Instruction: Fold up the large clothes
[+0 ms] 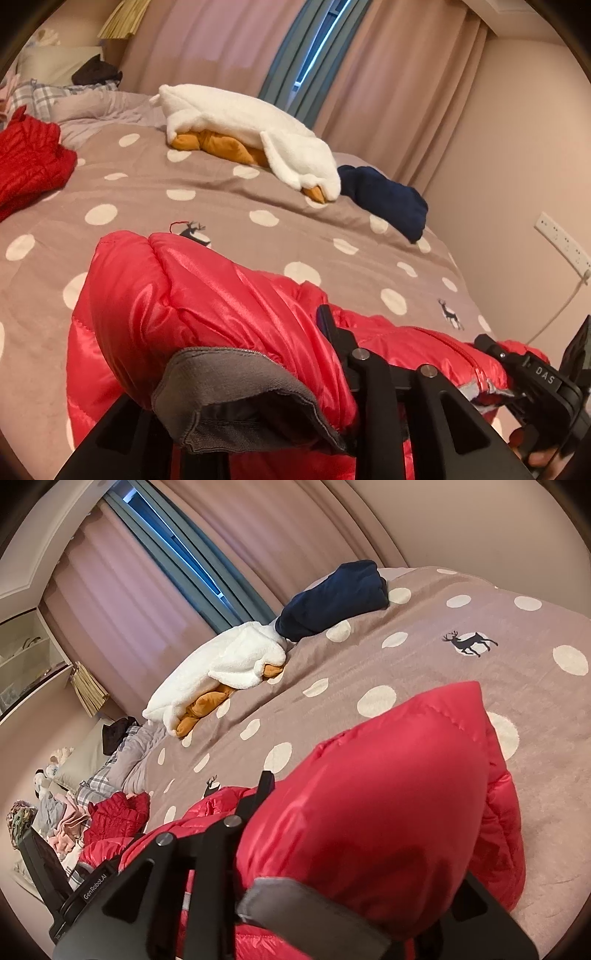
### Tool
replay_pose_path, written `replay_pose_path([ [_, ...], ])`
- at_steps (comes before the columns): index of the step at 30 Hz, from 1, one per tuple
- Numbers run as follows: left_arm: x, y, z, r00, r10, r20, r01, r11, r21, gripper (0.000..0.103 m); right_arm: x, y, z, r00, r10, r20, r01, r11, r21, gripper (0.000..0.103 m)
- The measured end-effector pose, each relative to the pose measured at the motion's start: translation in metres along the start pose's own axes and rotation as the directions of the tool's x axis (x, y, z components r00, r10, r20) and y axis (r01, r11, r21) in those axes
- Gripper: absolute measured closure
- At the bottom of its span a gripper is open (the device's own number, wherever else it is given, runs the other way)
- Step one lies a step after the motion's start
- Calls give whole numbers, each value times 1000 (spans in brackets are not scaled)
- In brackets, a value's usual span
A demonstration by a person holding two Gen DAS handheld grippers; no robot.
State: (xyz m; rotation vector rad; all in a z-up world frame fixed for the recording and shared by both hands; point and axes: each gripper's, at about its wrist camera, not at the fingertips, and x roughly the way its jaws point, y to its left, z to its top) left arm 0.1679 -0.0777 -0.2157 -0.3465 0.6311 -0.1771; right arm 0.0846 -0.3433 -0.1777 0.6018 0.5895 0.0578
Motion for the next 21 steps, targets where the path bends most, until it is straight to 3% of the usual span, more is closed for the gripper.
replay_pose_path([
  [3,2,0,0,1000,6,-7,-6,1000,9,74,4,-1,0,1000,1,-6,-1,1000,2,77],
  [7,6,3,0,1000,-14,-23,14,1000,-3,60,9,-2,0,1000,4,-16,-4,1000,12,74],
  [21,17,7,9,998,-20,-67,19,1000,-16,59,16,-2,5,1000,1,-29,0,1000,28,70],
])
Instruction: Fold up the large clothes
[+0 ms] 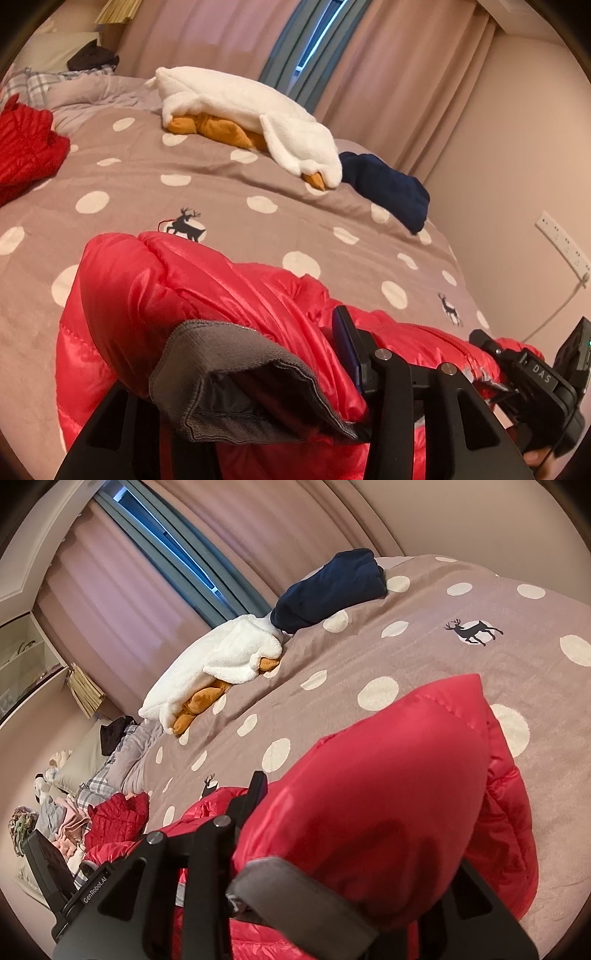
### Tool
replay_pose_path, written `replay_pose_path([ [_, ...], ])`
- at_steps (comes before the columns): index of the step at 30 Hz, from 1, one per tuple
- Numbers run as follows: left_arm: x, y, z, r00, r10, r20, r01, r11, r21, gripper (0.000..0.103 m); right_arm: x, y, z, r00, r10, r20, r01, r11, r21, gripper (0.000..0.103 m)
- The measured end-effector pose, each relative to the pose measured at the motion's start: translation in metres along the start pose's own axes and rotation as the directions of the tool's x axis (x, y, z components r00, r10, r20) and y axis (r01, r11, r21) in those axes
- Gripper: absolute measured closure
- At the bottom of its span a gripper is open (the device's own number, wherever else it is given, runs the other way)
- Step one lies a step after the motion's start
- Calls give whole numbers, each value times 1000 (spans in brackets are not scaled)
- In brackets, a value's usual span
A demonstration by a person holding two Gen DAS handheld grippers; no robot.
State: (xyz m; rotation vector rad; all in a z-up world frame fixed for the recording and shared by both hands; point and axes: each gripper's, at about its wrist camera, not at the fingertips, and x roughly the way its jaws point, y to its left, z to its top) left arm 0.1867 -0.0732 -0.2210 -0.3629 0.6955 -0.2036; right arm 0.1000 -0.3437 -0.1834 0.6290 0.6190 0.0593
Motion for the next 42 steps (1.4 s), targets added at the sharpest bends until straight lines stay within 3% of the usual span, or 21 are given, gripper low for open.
replay_pose_path([
  [5,2,1,4,999,-12,-35,11,1000,-10,55,-2,4,2,1000,13,10,-13,1000,0,55],
  [10,3,1,2,999,-9,-43,9,1000,-4,54,0,3,1,1000,10,7,-10,1000,1,53],
  [14,1,2,2,998,-57,-32,56,998,-26,37,-1,1,2,1000,14,3,-15,1000,4,52],
  [30,-4,0,4,998,-52,-22,51,998,-24,31,-6,4,3,1000,14,4,-14,1000,-4,49],
  [32,-6,0,5,998,-58,-15,58,998,-29,30,-7,4,3,1000,21,12,-21,1000,-4,45],
  [34,-10,0,7,998,-61,-2,61,998,-32,28,-9,5,5,999,32,25,-32,999,-7,31],
  [36,-13,-1,8,998,-58,4,58,998,-27,28,-14,7,6,999,26,44,-26,1000,-15,24],
  [42,-16,0,8,998,-57,16,57,998,-24,28,-18,10,9,998,27,60,-25,999,-31,23],
])
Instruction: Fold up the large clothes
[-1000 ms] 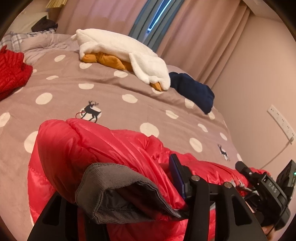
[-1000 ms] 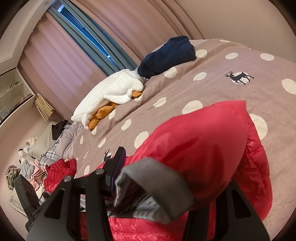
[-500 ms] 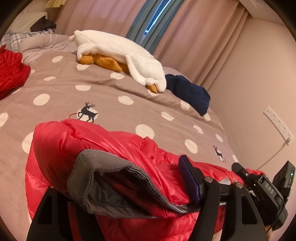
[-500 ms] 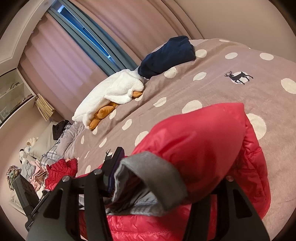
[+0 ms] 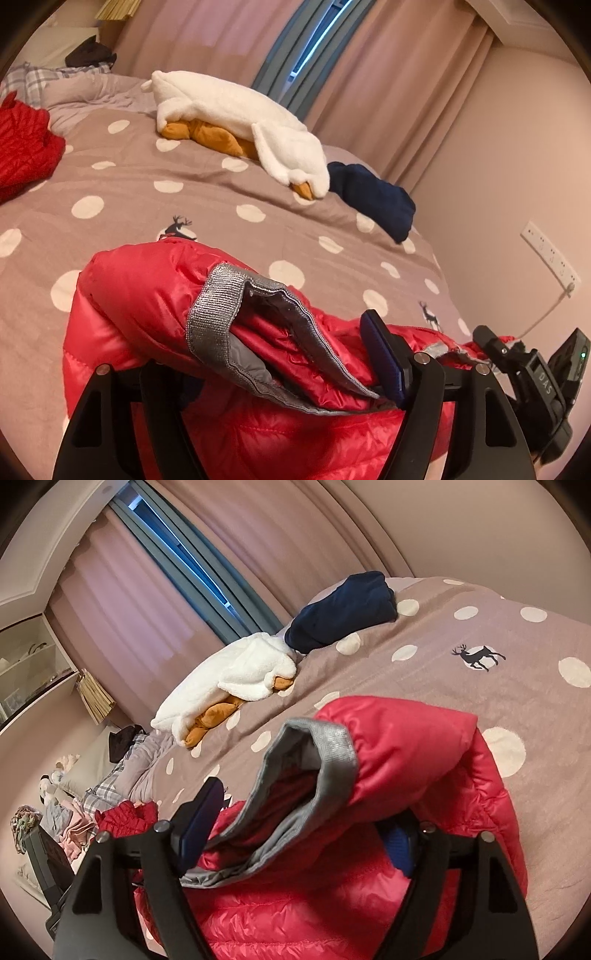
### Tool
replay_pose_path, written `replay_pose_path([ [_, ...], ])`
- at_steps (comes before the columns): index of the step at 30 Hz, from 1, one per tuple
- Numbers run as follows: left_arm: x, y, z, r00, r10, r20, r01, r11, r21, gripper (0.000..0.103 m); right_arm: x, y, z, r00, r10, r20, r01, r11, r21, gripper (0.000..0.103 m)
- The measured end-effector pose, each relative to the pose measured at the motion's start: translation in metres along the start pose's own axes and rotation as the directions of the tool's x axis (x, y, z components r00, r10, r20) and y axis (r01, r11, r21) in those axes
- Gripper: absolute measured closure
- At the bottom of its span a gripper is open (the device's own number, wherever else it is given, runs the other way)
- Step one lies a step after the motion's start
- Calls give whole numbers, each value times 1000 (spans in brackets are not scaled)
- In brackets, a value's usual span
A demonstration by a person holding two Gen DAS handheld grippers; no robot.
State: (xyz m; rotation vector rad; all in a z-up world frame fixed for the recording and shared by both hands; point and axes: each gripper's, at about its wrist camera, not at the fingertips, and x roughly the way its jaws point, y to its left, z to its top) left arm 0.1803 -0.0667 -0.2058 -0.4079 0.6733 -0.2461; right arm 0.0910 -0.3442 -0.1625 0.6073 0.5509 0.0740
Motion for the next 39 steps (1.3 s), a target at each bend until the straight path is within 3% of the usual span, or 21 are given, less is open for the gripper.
replay_pose_path([
  [7,-8,2,2,1000,-6,25,6,1000,-7,28,-2,3,1,1000,8,3,-8,1000,-4,22],
  [17,-18,5,19,997,-18,77,20,999,-27,26,-19,16,14,995,36,89,-33,999,-44,17],
  [23,-40,10,27,970,87,228,-83,996,-25,15,-22,19,15,994,40,105,-33,997,-63,15],
  [34,-27,16,26,979,72,192,-66,997,-38,14,-13,24,14,995,24,98,-15,995,-94,11],
  [37,-16,15,24,975,118,190,-116,993,-18,14,-1,20,13,995,-8,95,19,994,-112,11],
  [39,-6,13,21,970,160,183,-163,987,2,14,14,15,12,994,-71,78,80,989,-125,11],
])
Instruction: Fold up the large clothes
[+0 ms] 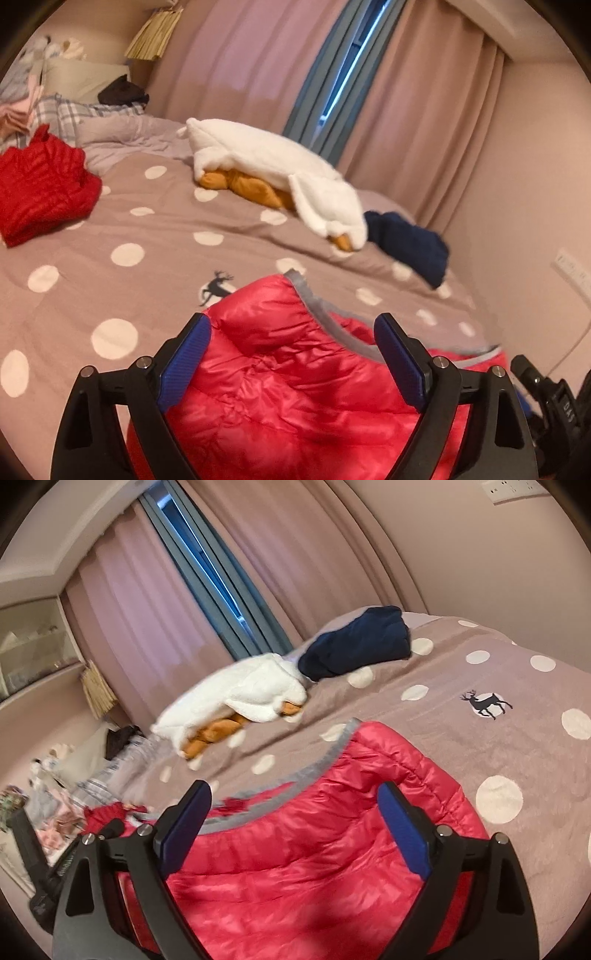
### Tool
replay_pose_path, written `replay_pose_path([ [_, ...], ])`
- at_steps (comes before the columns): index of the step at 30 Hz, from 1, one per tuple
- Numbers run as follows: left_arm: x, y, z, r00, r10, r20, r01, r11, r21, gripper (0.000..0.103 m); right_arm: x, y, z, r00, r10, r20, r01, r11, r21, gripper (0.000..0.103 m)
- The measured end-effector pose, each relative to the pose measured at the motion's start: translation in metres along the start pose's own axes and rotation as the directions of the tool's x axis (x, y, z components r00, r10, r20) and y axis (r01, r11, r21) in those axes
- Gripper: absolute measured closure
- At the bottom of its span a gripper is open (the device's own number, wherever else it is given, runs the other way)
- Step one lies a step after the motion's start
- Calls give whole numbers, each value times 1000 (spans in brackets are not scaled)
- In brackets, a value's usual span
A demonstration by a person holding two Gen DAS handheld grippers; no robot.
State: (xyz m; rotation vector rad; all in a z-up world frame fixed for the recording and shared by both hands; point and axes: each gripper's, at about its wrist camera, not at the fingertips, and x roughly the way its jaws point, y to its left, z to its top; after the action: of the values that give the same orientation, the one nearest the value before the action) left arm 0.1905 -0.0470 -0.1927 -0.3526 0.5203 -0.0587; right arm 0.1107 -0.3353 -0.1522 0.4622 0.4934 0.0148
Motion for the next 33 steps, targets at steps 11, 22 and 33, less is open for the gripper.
replay_pose_path([
  [11,73,10,-39,978,177,-112,-166,981,104,14,67,-30,-19,982,-144,-123,138,989,-58,12],
  [22,108,32,-56,969,160,-186,-160,987,16,2,115,-43,-47,965,-182,-190,169,982,-84,3],
  [33,122,32,-65,967,182,-180,-179,983,33,0,127,-43,-55,958,-224,-180,202,970,-134,1],
])
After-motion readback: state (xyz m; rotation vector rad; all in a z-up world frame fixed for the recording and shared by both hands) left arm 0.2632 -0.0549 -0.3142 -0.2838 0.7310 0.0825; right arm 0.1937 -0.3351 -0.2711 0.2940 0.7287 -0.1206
